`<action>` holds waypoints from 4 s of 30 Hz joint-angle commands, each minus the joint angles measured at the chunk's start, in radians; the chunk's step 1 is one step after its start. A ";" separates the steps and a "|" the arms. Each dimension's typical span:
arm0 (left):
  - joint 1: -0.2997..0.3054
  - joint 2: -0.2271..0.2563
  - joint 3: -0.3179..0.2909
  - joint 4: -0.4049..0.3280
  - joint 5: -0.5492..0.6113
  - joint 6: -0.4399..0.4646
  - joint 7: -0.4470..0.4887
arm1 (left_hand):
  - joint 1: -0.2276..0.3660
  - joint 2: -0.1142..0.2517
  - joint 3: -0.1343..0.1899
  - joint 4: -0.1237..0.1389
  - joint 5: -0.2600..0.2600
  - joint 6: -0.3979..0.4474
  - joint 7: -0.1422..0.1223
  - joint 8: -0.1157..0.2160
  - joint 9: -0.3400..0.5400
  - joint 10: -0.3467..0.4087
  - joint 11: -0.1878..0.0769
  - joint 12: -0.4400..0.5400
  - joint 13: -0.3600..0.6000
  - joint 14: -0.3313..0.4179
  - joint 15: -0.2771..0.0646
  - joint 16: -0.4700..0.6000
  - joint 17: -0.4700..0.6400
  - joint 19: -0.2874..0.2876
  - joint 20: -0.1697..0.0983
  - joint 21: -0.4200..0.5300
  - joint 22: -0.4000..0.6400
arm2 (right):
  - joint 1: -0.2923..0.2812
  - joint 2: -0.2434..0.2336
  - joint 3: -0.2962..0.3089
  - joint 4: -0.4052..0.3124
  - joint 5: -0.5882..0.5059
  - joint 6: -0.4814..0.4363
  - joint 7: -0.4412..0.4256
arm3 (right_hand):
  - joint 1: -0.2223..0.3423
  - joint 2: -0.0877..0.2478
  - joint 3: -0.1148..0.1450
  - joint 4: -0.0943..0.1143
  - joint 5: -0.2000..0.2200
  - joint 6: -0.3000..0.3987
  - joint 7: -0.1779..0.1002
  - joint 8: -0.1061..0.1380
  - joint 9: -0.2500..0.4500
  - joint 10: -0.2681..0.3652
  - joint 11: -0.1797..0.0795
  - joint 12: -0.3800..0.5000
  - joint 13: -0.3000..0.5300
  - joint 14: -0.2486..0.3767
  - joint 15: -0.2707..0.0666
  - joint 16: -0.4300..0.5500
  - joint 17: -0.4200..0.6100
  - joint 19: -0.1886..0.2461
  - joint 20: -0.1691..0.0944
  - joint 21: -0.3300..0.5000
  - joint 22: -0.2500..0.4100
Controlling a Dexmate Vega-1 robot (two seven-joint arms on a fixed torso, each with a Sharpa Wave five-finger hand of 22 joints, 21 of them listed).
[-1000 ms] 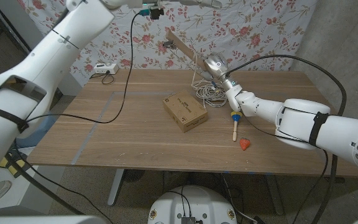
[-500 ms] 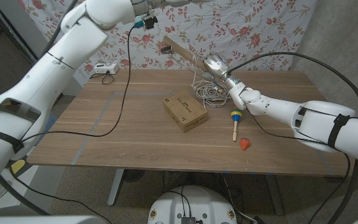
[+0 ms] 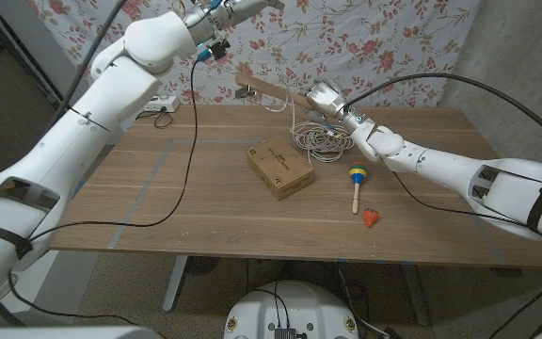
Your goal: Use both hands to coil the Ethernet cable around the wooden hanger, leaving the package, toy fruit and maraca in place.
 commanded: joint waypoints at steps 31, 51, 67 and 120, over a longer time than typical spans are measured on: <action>0.084 0.067 -0.042 -0.017 -0.121 -0.021 0.025 | -0.033 0.003 -0.019 0.008 0.008 -0.047 0.008 0.005 0.003 -0.015 0.014 -0.003 -0.003 -0.010 -0.007 -0.007 0.000 -0.298 0.003 -0.024 0.005 | 0.007 -0.105 0.167 -0.350 -0.175 0.337 0.933 | 0.070 0.067 0.010 -0.022 0.046 0.077 0.014 -0.077 -0.138 -0.022 0.039 -0.265 -0.398 -0.114 -0.090 -0.030 -0.004 -0.054 -0.143 -0.120 -0.017; 0.071 0.076 -0.041 0.020 -0.148 -0.037 -0.016 | -0.038 0.002 -0.026 0.009 0.012 -0.061 0.013 0.004 0.003 -0.030 0.017 -0.009 -0.004 -0.015 -0.011 -0.011 -0.001 -0.305 0.004 -0.033 0.006 | -0.022 -0.103 0.200 -0.438 -0.257 0.254 1.144 | 0.166 -0.188 -0.158 -0.221 0.095 -0.368 -0.098 -0.442 -0.237 -0.620 0.004 -0.758 -0.889 -0.565 -0.097 -1.096 -0.629 -0.388 -0.017 -0.448 -0.015; 0.030 0.058 -0.024 0.109 -0.175 -0.065 -0.072 | -0.041 0.000 -0.032 0.008 0.016 -0.068 0.015 0.005 0.003 -0.043 0.018 -0.013 -0.005 -0.019 -0.010 -0.013 -0.002 -0.308 0.004 -0.039 0.006 | 0.066 -0.007 0.287 -0.359 0.024 0.236 1.623 | 0.194 -0.267 -0.338 -0.252 0.145 -0.508 -0.118 -0.525 -0.295 -0.781 -0.014 -1.001 -0.973 -0.870 -0.047 -1.284 -0.780 -0.548 0.003 -0.660 -0.019; 0.117 0.012 -0.040 0.223 -0.216 -0.173 -0.022 | -0.049 0.006 -0.055 0.006 0.035 -0.036 0.000 0.018 0.003 -0.022 0.007 -0.002 -0.008 -0.001 -0.022 -0.011 -0.006 -0.252 0.003 -0.045 0.010 | 0.119 0.273 0.689 0.663 1.541 0.598 1.618 | 0.123 0.065 -0.825 -0.123 0.287 -0.537 0.004 -0.515 -0.331 -0.791 0.146 -1.250 -1.015 -0.918 0.117 -1.267 -1.025 -0.380 0.132 -1.016 -0.015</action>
